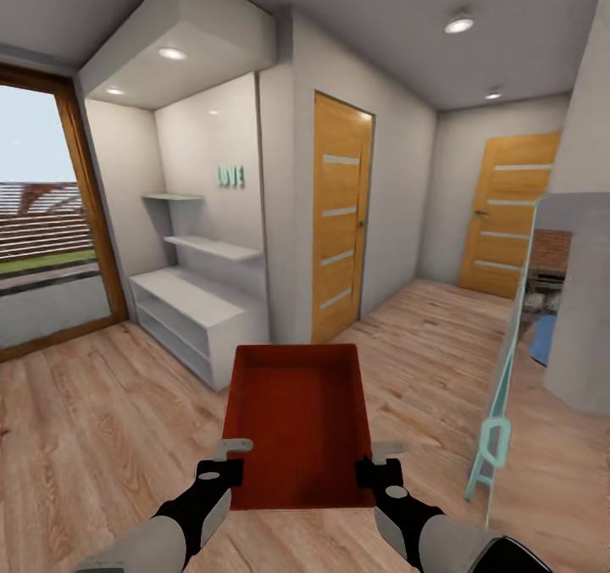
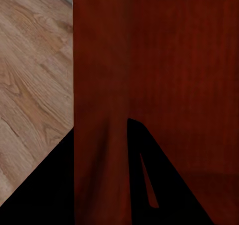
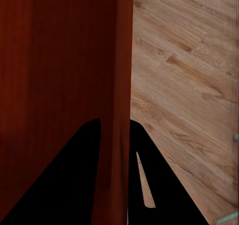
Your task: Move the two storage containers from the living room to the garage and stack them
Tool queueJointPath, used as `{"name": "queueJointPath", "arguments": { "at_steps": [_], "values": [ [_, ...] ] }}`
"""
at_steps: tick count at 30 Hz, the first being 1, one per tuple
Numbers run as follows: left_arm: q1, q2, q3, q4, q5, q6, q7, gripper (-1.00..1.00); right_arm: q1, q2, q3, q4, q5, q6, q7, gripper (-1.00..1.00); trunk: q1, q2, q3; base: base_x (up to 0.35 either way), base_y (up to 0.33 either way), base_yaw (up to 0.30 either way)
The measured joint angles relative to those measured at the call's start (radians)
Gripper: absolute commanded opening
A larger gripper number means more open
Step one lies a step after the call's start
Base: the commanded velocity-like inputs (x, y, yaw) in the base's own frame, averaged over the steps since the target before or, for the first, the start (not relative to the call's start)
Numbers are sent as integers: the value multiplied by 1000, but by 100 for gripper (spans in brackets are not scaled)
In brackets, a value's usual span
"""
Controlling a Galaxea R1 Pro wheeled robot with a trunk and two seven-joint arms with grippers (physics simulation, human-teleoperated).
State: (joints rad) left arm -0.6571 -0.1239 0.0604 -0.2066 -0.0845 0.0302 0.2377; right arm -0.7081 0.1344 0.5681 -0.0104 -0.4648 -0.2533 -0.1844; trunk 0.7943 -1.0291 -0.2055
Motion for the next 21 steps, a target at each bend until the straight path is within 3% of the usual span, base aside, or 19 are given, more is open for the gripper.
{"name": "queueJointPath", "arguments": {
  "at_steps": [5,21],
  "values": [
    [0,0,-1,0,1,0,0,-100,0,0,0,0,0,0,0,-100,0,0,0,322,108,-240],
    [0,0,-1,0,0,0,0,-100,0,0,0,0,0,0,0,-100,0,0,0,322,109,-24]
  ]
}}
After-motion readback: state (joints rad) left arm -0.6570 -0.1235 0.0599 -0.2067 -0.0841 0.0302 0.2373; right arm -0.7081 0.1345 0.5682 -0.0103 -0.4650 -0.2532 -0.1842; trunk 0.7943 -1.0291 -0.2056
